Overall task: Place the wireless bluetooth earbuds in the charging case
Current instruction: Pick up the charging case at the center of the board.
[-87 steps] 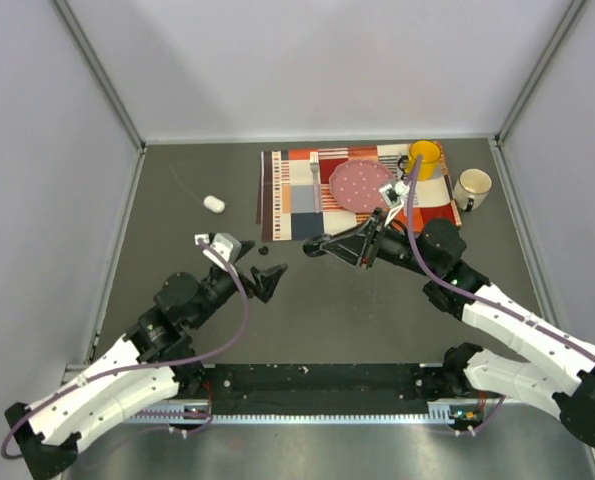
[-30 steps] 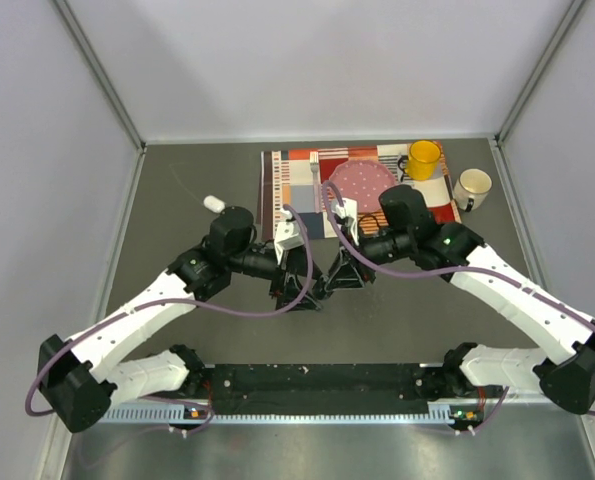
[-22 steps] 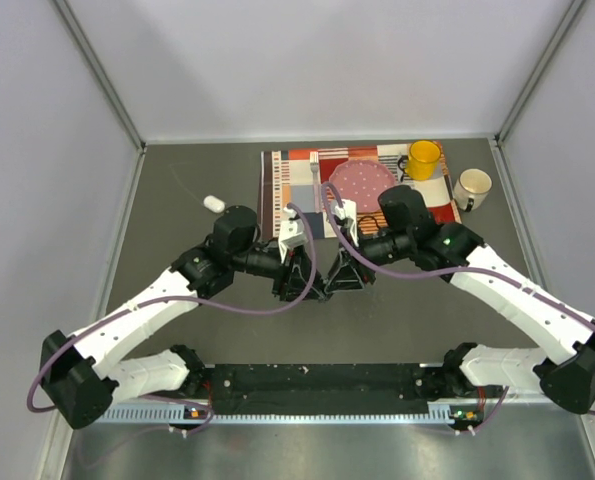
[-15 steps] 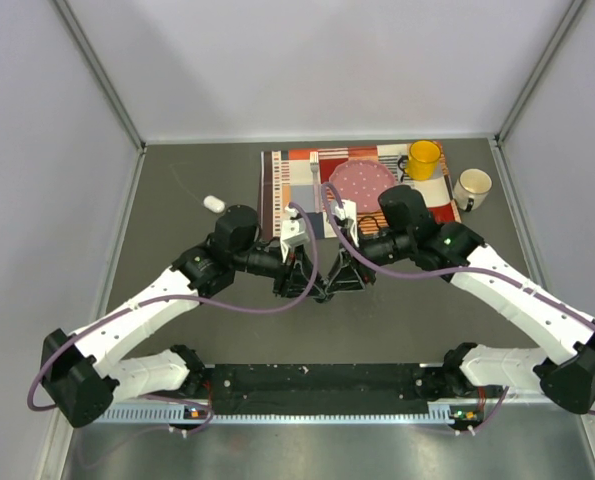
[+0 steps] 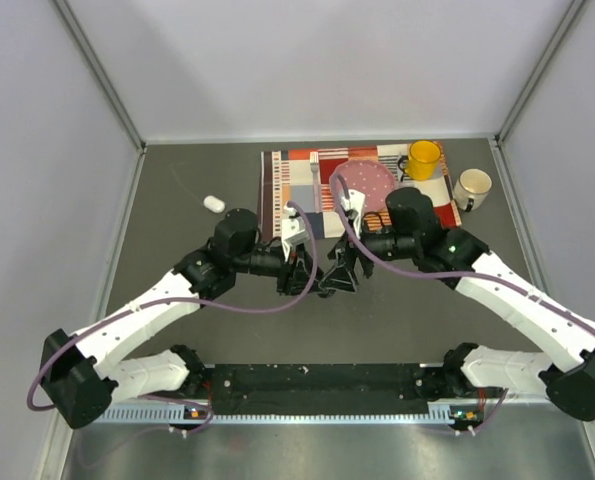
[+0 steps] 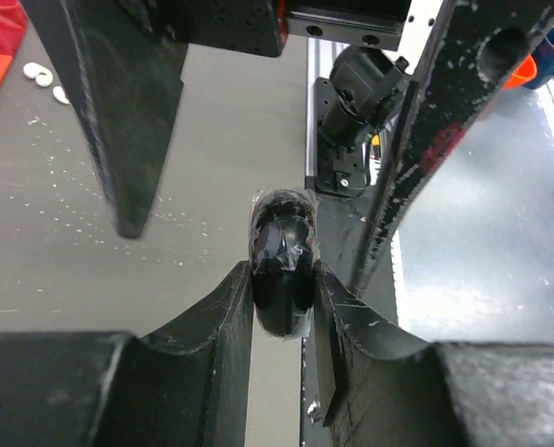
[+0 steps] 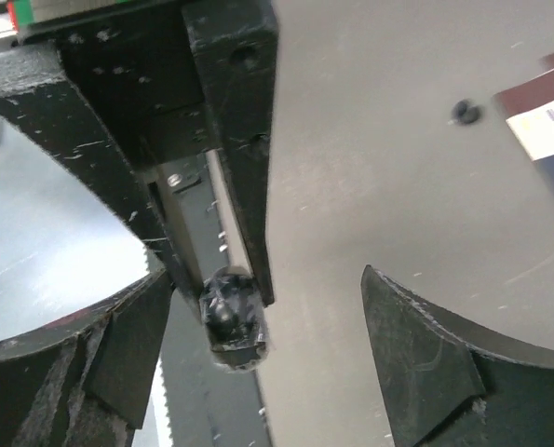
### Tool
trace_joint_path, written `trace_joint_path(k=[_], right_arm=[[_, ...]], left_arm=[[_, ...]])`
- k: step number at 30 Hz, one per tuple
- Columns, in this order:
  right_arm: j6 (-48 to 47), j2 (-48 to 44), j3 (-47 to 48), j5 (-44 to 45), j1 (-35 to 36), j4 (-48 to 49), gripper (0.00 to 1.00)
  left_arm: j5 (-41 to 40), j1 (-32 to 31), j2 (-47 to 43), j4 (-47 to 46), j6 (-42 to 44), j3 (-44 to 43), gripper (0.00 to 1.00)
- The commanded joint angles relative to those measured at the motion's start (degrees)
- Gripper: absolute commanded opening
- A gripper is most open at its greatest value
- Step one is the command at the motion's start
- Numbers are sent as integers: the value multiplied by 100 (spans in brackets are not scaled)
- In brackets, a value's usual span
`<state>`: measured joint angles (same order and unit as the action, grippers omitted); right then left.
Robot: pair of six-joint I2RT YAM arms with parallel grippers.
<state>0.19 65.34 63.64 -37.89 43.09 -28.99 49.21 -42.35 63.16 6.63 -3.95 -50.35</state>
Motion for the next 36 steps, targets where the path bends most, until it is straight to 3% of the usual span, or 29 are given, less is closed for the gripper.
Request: trace_joint_path(k=[1, 5, 7, 10, 18, 28, 36], right_arm=[[815, -557, -351, 1115, 24, 1439, 85], [1509, -1084, -887, 2143, -29, 2361, 89], [2080, -1408, -1335, 2460, -64, 3122, 92], [2845, -1655, -2029, 2585, -64, 4239, 92], [4058, -1771, -3136, 2533, -64, 6123, 89], [4754, -1025, -3402, 1479, -38, 8126, 79], [4824, -725, -3226, 1187, 68, 8445, 67]], left_arm=[[-473, -19, -312, -1058, -378, 236, 0], [-1516, 77, -611, -1575, -870, 638, 0], [-1939, 130, -927, -2558, -1421, 946, 0], [-2652, 165, -1322, -3857, -2073, 1597, 0], [-3427, 165, -1876, -5215, -2945, 2354, 0], [-3453, 165, -1877, -5515, -3402, 2468, 0], [-3339, 174, -1632, -5646, -3578, 2442, 0]])
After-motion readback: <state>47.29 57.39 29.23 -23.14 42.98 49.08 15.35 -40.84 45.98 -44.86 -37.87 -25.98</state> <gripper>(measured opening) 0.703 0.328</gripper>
